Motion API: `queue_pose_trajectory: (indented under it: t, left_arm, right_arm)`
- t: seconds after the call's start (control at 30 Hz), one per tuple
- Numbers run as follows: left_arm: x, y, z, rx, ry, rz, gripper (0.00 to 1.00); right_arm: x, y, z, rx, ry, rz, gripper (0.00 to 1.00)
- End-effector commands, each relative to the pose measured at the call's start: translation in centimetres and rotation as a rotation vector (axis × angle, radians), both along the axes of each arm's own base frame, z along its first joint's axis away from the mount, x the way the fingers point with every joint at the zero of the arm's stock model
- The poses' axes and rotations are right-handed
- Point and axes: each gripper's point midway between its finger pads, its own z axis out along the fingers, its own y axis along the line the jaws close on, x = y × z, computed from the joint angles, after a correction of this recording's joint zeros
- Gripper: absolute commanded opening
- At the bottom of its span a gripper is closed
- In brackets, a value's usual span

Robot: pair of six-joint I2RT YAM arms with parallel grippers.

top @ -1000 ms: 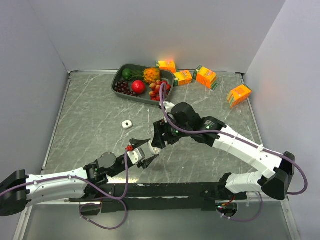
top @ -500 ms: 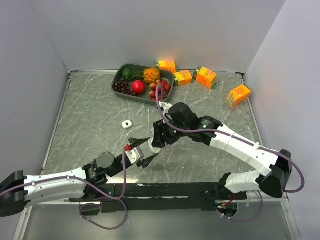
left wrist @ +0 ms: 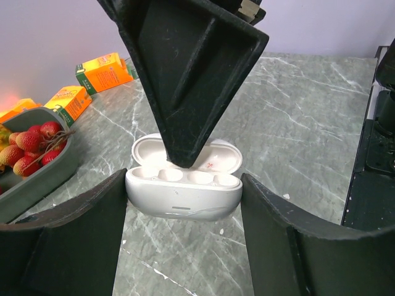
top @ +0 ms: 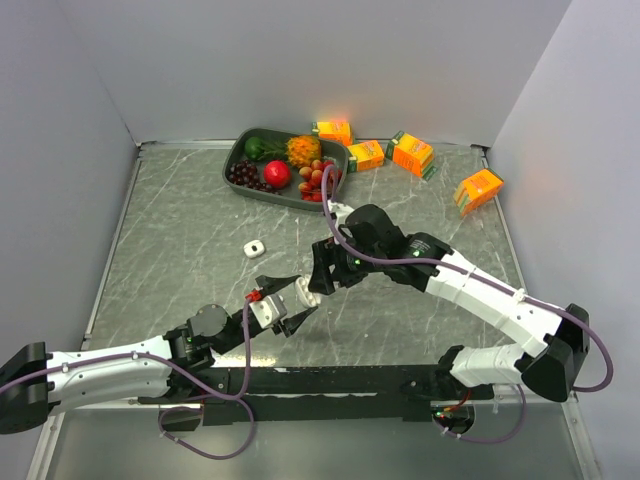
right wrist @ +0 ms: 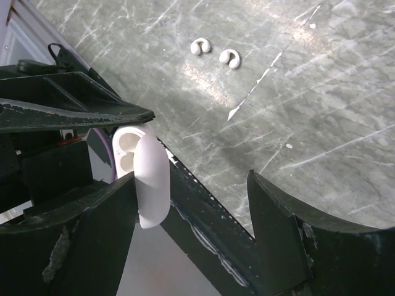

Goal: Insert the wireless bluetooth earbuds into the charging case
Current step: Open the charging case.

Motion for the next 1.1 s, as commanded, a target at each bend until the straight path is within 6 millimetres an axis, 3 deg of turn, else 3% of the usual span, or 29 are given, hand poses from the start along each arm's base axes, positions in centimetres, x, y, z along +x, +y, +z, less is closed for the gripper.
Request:
queue_pose_trajectory:
  t: [0.0, 0.23, 0.5, 1.0, 1.07]
  left_arm:
    - [-0.1, 0.1, 2.8, -0.070, -0.033, 0.003, 0.01]
    - [0.0, 0.1, 2.8, -0.072, -0.033, 0.007, 0.01]
    - [-0.1, 0.1, 2.9, -0.077, -0.030, 0.005, 0.01]
    - [-0.4, -0.3, 3.7, -0.091, -0.037, -0.013, 0.01]
    - [-0.4, -0.3, 3.8, -0.093, -0.037, -0.012, 0.01]
  right_arm:
    - [0.4, -0.3, 1.3, 0.045, -0.028, -0.021, 0.77]
    - [0.3, -0.2, 2.1, 0.098, -0.027, -0.009, 0.79]
    - [-0.9, 1.6, 4.8, 0.240, -0.035, 0.090, 0.80]
    - [-0.4, 1.7, 1.8, 0.162, 0.032, 0.073, 0.58]
    - [-0.2, 1.7, 1.8, 0.167, 0.032, 0.067, 0.51]
